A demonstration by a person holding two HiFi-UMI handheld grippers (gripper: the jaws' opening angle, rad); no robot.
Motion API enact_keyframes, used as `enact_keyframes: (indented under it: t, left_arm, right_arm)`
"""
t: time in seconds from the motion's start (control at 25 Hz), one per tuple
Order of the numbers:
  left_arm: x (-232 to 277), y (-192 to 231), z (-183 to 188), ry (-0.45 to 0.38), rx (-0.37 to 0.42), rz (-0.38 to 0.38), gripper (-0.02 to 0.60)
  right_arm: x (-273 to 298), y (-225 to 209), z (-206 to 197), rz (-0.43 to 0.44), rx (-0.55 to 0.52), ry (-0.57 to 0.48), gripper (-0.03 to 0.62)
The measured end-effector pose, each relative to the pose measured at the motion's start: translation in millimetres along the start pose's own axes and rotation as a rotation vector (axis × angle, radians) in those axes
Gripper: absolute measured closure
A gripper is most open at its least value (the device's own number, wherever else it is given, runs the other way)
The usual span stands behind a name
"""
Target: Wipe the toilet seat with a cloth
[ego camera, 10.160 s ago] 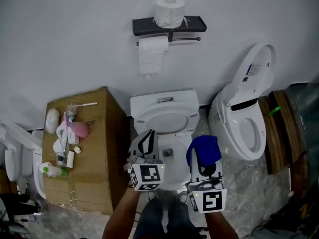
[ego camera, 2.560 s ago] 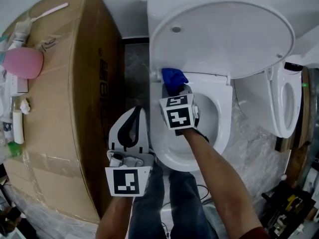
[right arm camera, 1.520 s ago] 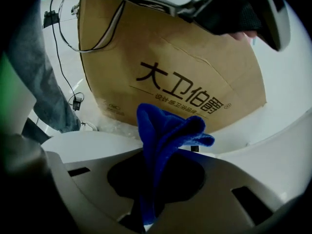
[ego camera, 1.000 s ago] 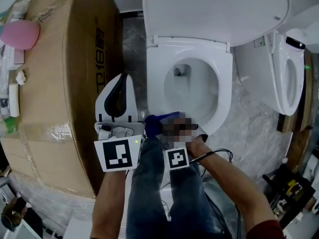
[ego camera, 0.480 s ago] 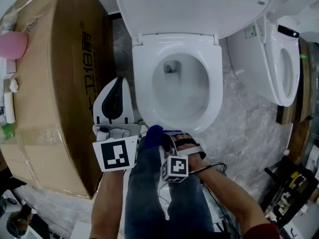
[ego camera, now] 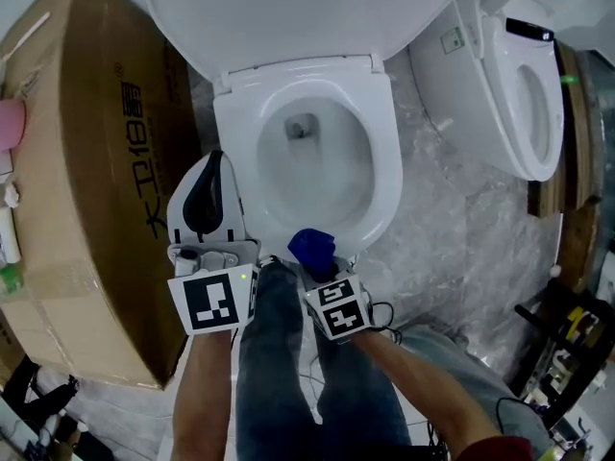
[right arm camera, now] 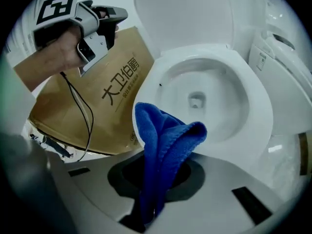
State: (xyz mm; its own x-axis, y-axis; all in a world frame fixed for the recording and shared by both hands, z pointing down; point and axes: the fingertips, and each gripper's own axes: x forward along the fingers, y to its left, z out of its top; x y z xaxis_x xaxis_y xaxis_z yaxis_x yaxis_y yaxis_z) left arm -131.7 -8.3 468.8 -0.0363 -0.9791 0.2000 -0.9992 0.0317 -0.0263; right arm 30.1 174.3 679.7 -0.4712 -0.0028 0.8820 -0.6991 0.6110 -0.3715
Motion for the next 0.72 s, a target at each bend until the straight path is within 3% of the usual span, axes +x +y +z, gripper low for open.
enact_keyframes:
  t: [0.72]
  left_arm:
    - [22.7, -86.3, 1.0, 0.03, 0.021, -0.109, 0.566]
  right_arm:
    - [-55.9, -128.0, -7.1, -0.174, 0.054, -0.083, 0.528]
